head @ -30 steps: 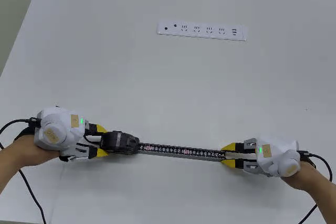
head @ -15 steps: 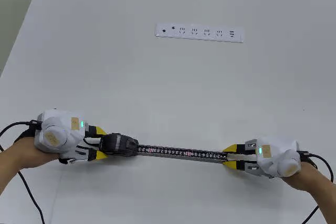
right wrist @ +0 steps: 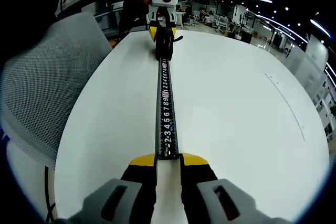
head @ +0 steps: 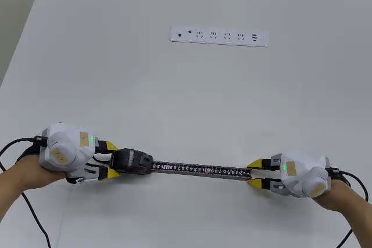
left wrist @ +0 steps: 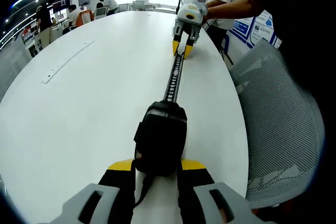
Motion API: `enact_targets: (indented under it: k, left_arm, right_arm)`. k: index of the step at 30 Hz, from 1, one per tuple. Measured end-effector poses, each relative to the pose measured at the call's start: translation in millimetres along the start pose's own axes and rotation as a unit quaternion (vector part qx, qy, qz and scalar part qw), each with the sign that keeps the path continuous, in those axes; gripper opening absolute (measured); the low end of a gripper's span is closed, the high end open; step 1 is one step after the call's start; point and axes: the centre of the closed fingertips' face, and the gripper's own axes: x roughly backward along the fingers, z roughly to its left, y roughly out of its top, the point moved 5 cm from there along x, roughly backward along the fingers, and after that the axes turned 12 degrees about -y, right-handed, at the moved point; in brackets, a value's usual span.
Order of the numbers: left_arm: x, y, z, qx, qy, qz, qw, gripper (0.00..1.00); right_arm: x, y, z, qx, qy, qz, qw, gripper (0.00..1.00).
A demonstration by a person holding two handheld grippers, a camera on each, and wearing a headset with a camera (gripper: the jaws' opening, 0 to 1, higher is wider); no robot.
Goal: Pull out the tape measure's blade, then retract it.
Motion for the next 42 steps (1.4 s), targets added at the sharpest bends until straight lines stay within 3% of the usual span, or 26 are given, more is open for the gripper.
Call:
enact_targets:
  k: [15,26,36,42]
  left_arm:
    - [8.3,-8.3,-9.5,0.025,0.023,-0.029,0.999,0.39]
    - [12.1,-15.0,-22.0,0.066,0.052,-0.078,0.9934,0.44]
    - [11.8,-21.4,-40.3,0.096,0.088,-0.126,0.9835,0.47]
    - [10.4,-19.9,-51.9,0.119,0.116,-0.169,0.9715,0.53]
  right_arm:
    - [15.0,-8.3,1.8,-0.026,-0.029,0.009,0.9992,0.25]
    - [25.8,-13.2,10.6,-0.063,-0.05,0.007,0.9967,0.3]
    - [35.9,-12.1,21.6,-0.1,-0.082,-0.002,0.9916,0.38]
    - [39.5,-8.8,28.7,-0.129,-0.106,-0.011,0.9859,0.43]
